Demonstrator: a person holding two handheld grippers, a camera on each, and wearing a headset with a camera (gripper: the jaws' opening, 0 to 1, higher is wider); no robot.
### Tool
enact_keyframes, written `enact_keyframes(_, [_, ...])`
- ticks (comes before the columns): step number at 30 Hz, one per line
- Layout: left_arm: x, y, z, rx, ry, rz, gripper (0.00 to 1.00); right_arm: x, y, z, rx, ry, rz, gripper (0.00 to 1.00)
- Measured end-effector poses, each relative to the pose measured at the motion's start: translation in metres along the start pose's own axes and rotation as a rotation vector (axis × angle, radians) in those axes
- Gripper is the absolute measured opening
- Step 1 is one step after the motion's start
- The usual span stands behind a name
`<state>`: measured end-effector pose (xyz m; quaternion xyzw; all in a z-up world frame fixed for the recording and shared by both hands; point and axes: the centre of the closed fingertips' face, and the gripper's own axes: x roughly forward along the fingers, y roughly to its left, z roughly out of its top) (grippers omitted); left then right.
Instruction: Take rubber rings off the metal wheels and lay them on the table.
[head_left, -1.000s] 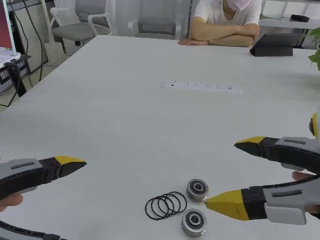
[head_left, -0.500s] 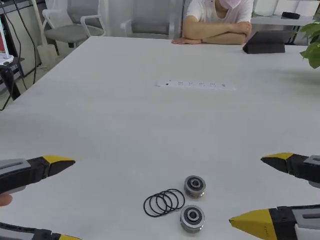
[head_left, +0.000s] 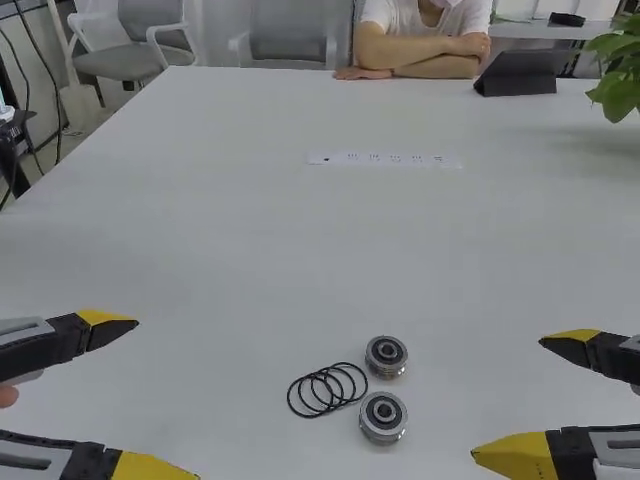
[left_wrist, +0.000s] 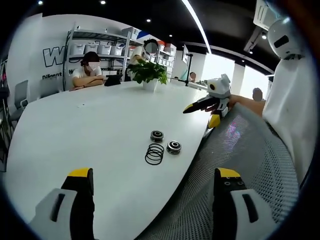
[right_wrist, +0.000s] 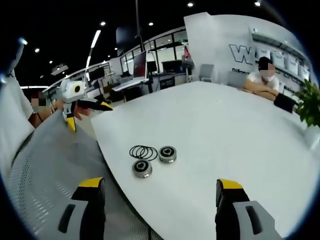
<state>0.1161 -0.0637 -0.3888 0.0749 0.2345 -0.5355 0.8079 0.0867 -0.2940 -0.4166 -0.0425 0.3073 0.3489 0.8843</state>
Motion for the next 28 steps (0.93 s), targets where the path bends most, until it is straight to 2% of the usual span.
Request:
enact_keyframes(5, [0.001,-0.007,-0.004,-0.005,0.009,-0.019,0.99,0.001,0.004,-0.004,0.005,0.015,-0.001,0.90])
enact_keyframes(9, [0.000,-0.006,-0.003,-0.028,-0.001,-0.014,0.99,0.000,0.003,-0.006,0.017,0.022,-0.013,0.90])
enact_keyframes(14, [0.000,-0.006,-0.006,-0.080,-0.014,-0.020,0.99,0.000,0.004,-0.015,0.022,0.061,-0.015,0.90])
enact_keyframes(20, [0.000,-0.006,-0.007,-0.095,-0.011,-0.018,0.99,-0.002,0.003,-0.015,0.044,0.053,-0.023,0.88])
enact_keyframes(28, [-0.001,-0.006,-0.010,-0.098,0.004,-0.003,0.99,-0.003,0.005,-0.019,0.042,0.074,-0.019,0.87])
